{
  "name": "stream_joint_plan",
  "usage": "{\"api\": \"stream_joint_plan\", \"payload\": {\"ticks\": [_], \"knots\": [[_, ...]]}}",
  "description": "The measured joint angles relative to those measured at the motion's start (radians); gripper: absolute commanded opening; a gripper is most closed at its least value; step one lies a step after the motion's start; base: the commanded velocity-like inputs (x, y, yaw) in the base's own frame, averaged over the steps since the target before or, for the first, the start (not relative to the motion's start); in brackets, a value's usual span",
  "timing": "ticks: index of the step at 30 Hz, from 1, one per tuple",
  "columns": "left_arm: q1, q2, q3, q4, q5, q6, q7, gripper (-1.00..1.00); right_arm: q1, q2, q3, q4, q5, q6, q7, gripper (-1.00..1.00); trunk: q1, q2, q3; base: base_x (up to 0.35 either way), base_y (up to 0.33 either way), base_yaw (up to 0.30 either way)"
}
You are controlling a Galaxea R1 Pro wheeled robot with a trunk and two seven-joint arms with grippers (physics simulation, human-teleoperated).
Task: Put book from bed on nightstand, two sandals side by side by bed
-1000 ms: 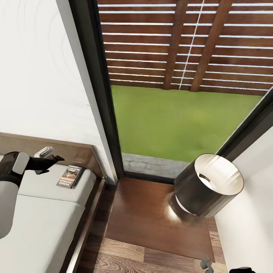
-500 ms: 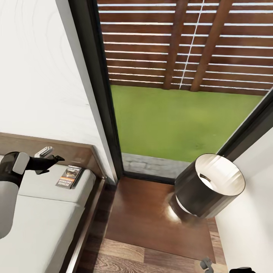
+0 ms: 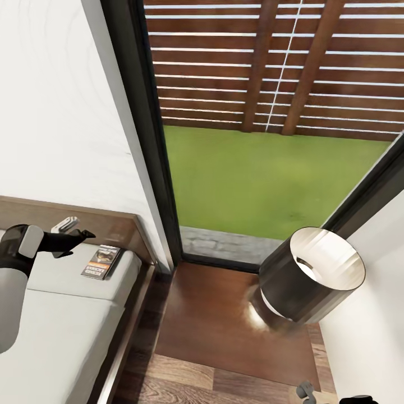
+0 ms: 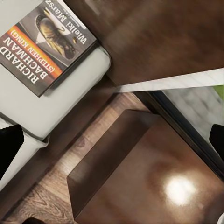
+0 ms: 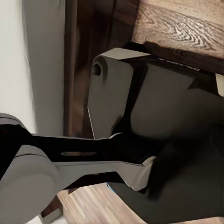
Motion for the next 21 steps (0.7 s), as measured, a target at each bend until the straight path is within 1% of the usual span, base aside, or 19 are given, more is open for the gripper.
{"api": "stream_joint_plan", "payload": {"ticks": [13,21], "knots": [[0.0,0.002,0.002,-0.001,0.002,0.001,0.0,1.0,0.0,0.0,0.0,0.0,0.0,0.001,0.006,1.0,0.0,0.0,0.0,0.0,0.0,0.0],[0.0,0.003,0.003,0.0,0.003,0.001,0.0,1.0,0.0,0.0,0.0,0.0,0.0,0.001,0.003,1.0,0.0,0.0,-0.009,0.0,0.0,0.0]]}}
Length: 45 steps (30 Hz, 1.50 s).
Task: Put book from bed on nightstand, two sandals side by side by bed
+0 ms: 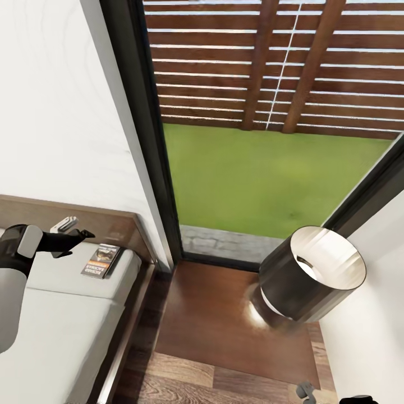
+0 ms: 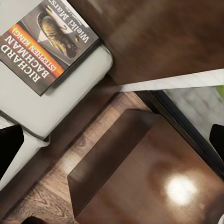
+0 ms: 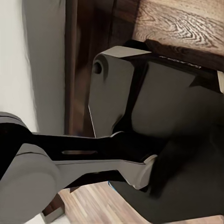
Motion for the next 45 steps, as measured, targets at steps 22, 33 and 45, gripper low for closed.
{"api": "stream_joint_plan", "payload": {"ticks": [22,33,45], "knots": [[0.001,-0.001,0.0,0.0,0.002,-0.001,-0.001,1.0,0.0,0.0,0.0,0.0,0.0,0.0,0.0,1.0,0.0,0.0,-0.034,0.0,0.0,0.0],[0.002,-0.001,0.001,0.0,0.002,-0.015,-0.001,1.0,0.0,0.0,0.0,-0.001,-0.001,0.0,0.0,1.0,0.0,0.0,-0.052,0.0,0.0,0.0],[0.003,0.0,0.002,0.0,0.002,-0.017,-0.001,1.0,0.0,0.0,0.0,-0.001,-0.002,0.0,-0.001,1.0,0.0,0.0,-0.064,0.0,0.0,0.0]]}}
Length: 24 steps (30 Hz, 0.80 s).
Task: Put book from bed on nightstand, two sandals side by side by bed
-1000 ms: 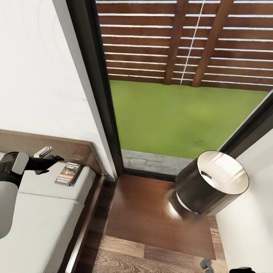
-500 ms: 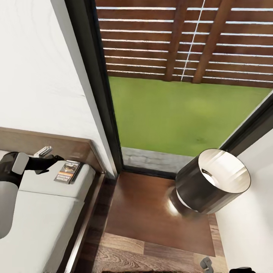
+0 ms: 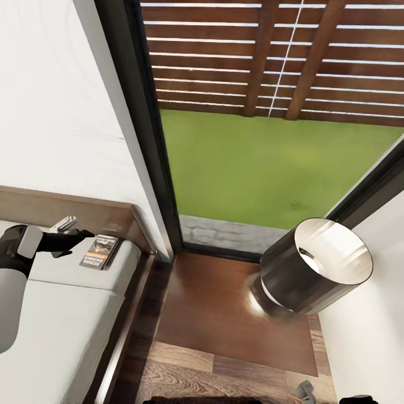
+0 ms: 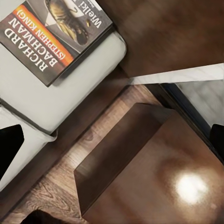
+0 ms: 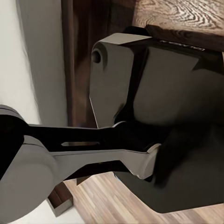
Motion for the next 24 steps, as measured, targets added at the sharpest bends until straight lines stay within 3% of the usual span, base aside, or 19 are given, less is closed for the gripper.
{"api": "stream_joint_plan", "payload": {"ticks": [7,24], "knots": [[0.0,0.0,0.0,0.0,0.0,0.0,0.0,1.0,0.0,0.0,0.0,0.001,0.0,0.0,0.001,1.0,0.0,0.0,0.0,0.0,0.0,0.0],[0.0,0.0,0.0,0.0,0.0,0.0,0.0,1.0,0.0,0.0,0.0,0.001,0.0,0.0,0.001,1.0,0.0,0.0,-0.026,0.0,0.0,0.0]]}}
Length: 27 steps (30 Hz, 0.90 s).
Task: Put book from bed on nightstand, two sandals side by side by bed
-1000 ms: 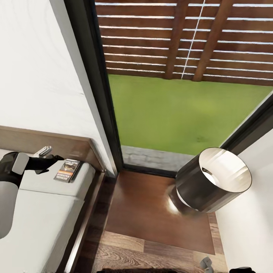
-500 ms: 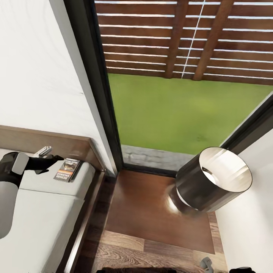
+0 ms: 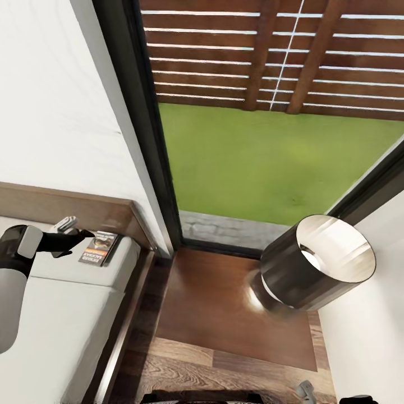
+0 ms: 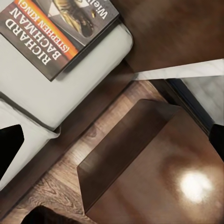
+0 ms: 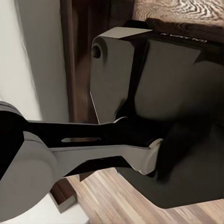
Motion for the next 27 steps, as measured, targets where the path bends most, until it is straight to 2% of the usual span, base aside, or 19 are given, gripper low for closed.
{"api": "stream_joint_plan", "payload": {"ticks": [27], "knots": [[0.0,-0.001,0.0,0.0,0.001,-0.001,0.0,1.0,0.0,0.0,0.0,-0.001,0.0,0.0,-0.002,1.0,0.0,0.0,-0.042,0.0,0.0,0.0]]}}
